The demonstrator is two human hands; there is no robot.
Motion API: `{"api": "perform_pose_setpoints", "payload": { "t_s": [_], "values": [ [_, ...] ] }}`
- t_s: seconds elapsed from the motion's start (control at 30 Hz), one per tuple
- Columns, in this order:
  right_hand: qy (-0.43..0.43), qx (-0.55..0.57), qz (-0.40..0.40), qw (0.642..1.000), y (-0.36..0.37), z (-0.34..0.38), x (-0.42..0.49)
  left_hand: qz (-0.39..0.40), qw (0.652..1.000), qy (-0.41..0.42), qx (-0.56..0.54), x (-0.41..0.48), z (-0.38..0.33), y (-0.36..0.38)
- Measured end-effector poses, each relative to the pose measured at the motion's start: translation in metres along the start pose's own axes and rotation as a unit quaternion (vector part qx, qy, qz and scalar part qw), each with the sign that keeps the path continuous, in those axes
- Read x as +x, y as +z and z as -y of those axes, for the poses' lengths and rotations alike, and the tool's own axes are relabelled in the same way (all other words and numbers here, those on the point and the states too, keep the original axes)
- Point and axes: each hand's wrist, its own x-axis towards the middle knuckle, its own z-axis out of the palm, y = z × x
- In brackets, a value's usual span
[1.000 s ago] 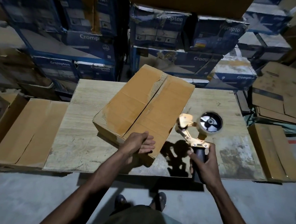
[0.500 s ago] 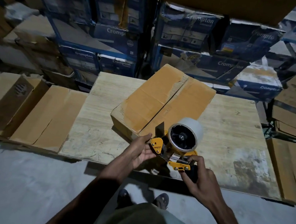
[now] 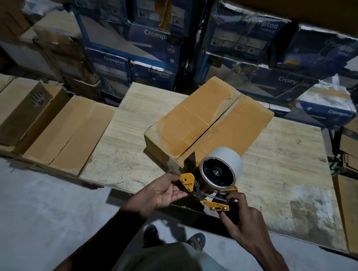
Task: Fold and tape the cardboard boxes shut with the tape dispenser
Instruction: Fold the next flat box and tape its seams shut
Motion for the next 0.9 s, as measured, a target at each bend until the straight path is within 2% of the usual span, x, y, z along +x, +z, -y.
{"api": "perform_pose_setpoints", "payload": {
  "t_s": [0.17,0.4,0.67,0.77,0.9],
  "values": [
    [-0.002,-0.003,0.009,1.000,0.005,0.005,0.002,0.010,1.000,-0.009,0.020,0.003,0.004,-0.009],
    [0.002,0.000,-0.013,1.000,0.011,0.009,0.004,0.094,0.991,-0.067,-0.065,0.000,0.004,-0.019],
    [0.006,0.022,-0.031,0.999,0.016,0.009,0.006,0.072,0.990,-0.049,-0.107,0.015,0.003,-0.027],
    [0.006,0.028,-0.034,0.999,0.014,0.008,0.005,0.077,0.993,-0.027,-0.080,0.008,-0.002,-0.030],
    [0.006,0.025,-0.028,0.999,0.016,0.010,0.005,0.071,0.996,-0.051,-0.028,0.007,-0.009,-0.030]
  ]
}}
